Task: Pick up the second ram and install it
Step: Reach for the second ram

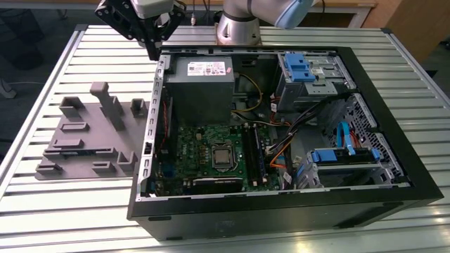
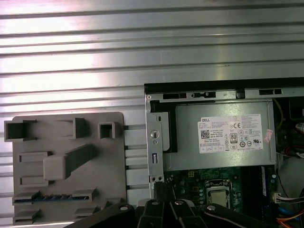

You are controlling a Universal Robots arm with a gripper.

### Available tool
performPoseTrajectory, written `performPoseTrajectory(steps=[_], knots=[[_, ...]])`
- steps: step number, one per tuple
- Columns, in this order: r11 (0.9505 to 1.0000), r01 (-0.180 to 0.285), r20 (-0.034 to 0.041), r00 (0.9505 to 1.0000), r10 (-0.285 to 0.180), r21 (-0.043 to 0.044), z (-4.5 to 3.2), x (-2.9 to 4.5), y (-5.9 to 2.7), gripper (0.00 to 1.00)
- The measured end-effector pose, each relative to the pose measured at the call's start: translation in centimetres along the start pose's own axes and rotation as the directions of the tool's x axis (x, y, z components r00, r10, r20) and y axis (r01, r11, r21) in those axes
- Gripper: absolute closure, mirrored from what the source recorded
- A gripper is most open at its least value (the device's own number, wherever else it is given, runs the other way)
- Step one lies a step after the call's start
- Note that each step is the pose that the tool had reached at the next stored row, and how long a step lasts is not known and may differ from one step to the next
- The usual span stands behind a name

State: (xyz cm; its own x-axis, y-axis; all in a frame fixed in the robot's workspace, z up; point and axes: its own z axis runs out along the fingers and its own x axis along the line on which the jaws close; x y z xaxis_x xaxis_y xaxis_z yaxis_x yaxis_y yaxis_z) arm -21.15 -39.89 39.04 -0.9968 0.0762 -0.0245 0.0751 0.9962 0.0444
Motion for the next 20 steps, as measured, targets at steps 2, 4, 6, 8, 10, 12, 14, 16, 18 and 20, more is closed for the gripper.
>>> performPoseTrajectory(steps=[2,4,6,8,10,12,14,16,18,20], knots=[[1.0000,0.000,0.0000,1.0000,0.000,0.0000,0.00,0.18,-0.02,0.89],[1.0000,0.000,0.0000,1.0000,0.000,0.0000,0.00,0.34,-0.03,0.89],[1.0000,0.000,0.0000,1.0000,0.000,0.0000,0.01,0.50,-0.04,0.89],[1.0000,0.000,0.0000,1.0000,0.000,0.0000,0.00,0.67,-0.05,0.89],[1.0000,0.000,0.0000,1.0000,0.000,0.0000,0.01,0.84,-0.07,0.89],[1.0000,0.000,-0.0001,1.0000,0.000,0.0000,0.01,1.03,-0.08,0.89],[1.0000,0.000,0.0000,1.0000,0.000,0.0000,0.01,1.21,-0.09,0.89],[1.0000,0.000,0.0000,1.0000,0.000,0.0000,0.02,1.37,-0.11,0.89],[1.0000,0.000,0.0000,1.0000,0.000,0.0000,0.02,1.56,-0.12,0.89],[1.0000,0.000,0.0000,1.0000,0.000,0.0000,0.02,1.77,-0.14,0.89]])
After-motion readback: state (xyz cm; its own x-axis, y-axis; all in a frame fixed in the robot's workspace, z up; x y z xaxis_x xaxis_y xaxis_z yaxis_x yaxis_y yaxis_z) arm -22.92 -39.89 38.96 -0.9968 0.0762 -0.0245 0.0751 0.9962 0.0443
